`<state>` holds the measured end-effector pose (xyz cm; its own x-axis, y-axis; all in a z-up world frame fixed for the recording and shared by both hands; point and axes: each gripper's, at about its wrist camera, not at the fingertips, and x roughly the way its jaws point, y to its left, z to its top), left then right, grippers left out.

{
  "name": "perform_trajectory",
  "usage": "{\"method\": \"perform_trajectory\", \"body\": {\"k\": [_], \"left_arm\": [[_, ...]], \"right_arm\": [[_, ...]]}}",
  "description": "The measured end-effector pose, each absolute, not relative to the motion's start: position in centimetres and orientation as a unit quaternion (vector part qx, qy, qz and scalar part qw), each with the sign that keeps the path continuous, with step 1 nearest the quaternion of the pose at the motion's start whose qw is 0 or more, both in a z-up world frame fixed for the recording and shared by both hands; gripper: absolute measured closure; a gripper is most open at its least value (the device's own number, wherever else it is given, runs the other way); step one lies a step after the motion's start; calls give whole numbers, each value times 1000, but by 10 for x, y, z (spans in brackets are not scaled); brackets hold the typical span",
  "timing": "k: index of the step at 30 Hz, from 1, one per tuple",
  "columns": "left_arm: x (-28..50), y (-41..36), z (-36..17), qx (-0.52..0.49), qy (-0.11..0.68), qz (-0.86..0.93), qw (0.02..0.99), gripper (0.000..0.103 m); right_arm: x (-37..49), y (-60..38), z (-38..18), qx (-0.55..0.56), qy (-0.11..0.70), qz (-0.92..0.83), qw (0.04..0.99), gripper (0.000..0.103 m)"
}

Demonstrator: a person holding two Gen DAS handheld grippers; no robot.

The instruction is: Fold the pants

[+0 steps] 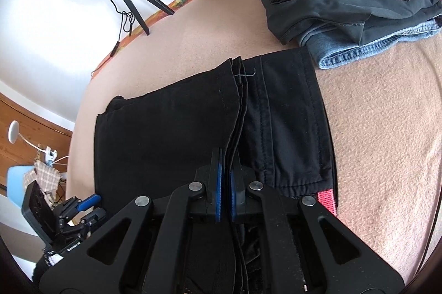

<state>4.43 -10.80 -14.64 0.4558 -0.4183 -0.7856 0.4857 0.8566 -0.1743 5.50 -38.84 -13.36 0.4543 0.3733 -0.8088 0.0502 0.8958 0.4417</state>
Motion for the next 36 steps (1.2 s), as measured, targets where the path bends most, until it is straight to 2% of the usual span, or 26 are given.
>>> {"method": "perform_trajectory", "body": {"k": [12, 13, 15, 16, 19, 25, 27, 30, 36], "left_arm": [[29, -82, -144, -6, 445, -236, 864, 72], [28, -78, -143, -17, 447, -231, 864, 70], [27, -69, -144, -46, 452, -220, 863, 63], [28, -64, -145, -64, 456, -217, 861, 62], [29, -57, -152, -104, 473, -210, 849, 62], [17, -67, -151, -84, 465, -214, 855, 62], [10, -70, -151, -66, 459, -215, 859, 62], [3, -71, -151, -64, 457, -221, 859, 62], [7, -56, -155, -140, 467, -239, 840, 62]], "right_arm": [[18, -349, -77, 76, 437, 96, 891, 91], [15, -344, -75, 66, 433, 92, 894, 90], [11, -338, -70, 45, 423, 71, 902, 70], [9, -335, -67, 36, 416, 66, 906, 67], [9, -323, -57, 37, 410, 103, 905, 66], [16, -274, -50, 44, 424, 188, 885, 63], [23, -257, -51, 55, 436, 213, 872, 56], [38, -228, -55, 59, 458, 237, 855, 53], [75, -161, -73, 55, 519, 276, 807, 53]]}}
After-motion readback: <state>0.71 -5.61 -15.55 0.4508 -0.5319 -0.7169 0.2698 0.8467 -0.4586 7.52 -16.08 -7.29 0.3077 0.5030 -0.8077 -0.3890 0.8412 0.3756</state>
